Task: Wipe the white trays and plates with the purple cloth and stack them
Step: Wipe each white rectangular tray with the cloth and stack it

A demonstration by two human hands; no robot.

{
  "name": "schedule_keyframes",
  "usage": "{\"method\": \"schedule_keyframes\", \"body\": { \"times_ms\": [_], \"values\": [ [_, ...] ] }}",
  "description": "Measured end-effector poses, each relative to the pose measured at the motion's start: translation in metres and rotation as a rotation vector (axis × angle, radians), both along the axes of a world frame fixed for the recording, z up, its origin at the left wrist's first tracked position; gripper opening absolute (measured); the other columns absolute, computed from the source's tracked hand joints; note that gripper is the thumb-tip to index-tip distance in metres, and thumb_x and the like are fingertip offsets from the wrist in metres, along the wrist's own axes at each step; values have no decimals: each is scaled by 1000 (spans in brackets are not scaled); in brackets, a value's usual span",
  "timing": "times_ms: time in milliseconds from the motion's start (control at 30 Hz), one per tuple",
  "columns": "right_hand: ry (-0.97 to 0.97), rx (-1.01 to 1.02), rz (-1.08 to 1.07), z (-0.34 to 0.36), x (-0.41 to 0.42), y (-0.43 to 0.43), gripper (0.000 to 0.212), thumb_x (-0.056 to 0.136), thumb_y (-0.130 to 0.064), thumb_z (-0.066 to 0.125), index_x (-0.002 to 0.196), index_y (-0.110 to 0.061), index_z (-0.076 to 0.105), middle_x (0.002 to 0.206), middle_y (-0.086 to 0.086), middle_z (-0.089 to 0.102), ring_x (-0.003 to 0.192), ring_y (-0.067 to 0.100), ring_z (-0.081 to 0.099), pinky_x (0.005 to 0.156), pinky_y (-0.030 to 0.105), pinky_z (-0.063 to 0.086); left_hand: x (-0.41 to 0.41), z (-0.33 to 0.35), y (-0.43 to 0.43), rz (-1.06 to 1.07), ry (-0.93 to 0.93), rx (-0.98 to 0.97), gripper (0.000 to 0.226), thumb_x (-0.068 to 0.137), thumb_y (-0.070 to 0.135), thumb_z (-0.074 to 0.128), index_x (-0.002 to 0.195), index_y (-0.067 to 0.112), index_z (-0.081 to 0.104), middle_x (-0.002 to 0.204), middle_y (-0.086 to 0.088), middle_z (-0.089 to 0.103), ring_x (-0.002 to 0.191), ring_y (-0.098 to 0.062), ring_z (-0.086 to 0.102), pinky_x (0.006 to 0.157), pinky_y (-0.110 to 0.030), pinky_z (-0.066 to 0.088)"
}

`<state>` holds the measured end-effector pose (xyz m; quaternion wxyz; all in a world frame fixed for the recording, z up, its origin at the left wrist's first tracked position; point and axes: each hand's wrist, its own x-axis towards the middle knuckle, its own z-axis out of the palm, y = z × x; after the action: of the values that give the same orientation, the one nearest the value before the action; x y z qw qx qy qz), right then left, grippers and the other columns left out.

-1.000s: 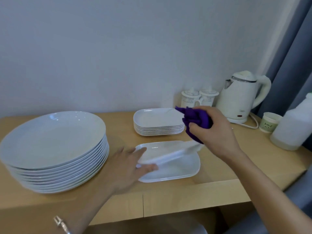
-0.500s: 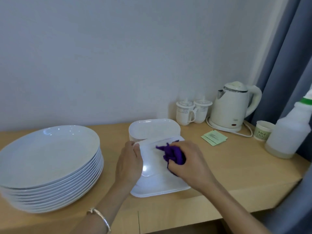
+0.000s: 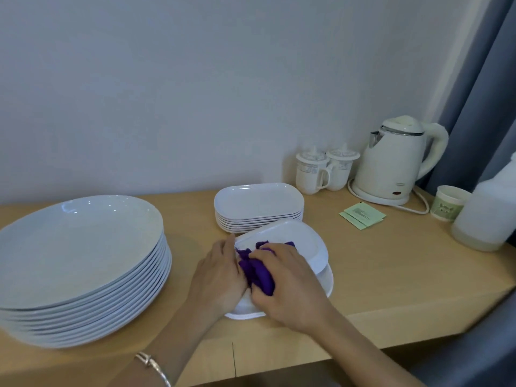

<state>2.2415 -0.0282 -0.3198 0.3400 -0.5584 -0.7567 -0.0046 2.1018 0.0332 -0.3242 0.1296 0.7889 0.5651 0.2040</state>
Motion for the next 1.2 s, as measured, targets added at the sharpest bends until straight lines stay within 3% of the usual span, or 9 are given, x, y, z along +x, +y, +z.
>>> {"method": "schedule_keyframes", "body": {
  "times_ms": [67,200,367,433,533,700,867,1033,1200],
  "values": [
    [34,-55,-90,7,31,11,44,74,-31,66,116,-21,63,114,-6,60,111,10,45,92,13,28,0,0,1,-2,-6,23,46,100,29,29,144,19,24,141,-3,36,123,-22,44,97,-35,37],
    [274,-102,-390,18,70,17,38,73,-26,65,111,-24,61,112,-8,56,108,15,50,84,21,35,2,-2,1,-33,-17,55,45,101,31,26,144,19,24,141,-1,35,125,-19,40,98,-31,34],
    [64,-36,-21,7,8,5,44,72,-41,54,106,-17,68,105,-5,64,105,7,47,93,14,31,-1,-3,3,-58,-68,43,46,100,30,29,144,19,25,143,0,35,128,-16,39,98,-28,35],
    [149,-98,-146,18,35,14,37,75,-35,61,110,-24,65,110,-11,60,109,6,47,89,15,32,-1,-3,3,-50,-62,55,44,99,32,29,142,20,28,139,0,38,125,-18,42,95,-30,37],
    [415,-157,-344,27,69,17,26,76,-24,66,97,-37,60,102,-15,57,102,11,54,78,22,38,0,-5,3,-49,-47,57,46,100,34,28,144,20,26,140,1,37,125,-18,41,97,-30,36],
    [126,-138,0,19,18,10,35,76,-30,69,109,-18,67,105,-11,59,106,3,43,88,-1,24,-1,-4,3,-53,-57,56,47,100,32,29,145,20,24,144,1,35,130,-16,37,101,-29,33],
    [331,-286,-335,39,67,40,24,77,-28,66,100,-29,62,93,-16,57,94,11,57,77,26,41,0,-4,1,-55,-36,55,48,100,34,28,145,19,24,143,0,35,128,-18,39,101,-30,35],
    [90,-285,11,32,2,51,26,76,-36,66,101,-28,62,101,-13,60,97,8,52,86,27,43,-3,-3,2,-92,-74,65,33,99,26,31,131,19,37,129,2,42,116,-16,46,86,-23,35],
    [149,-456,-305,57,60,69,23,76,-38,65,98,-30,62,95,-8,63,88,13,57,74,29,46,-6,-3,1,-103,-39,30,50,101,35,27,148,21,19,147,4,29,128,-14,38,96,-28,36]
  ]
}}
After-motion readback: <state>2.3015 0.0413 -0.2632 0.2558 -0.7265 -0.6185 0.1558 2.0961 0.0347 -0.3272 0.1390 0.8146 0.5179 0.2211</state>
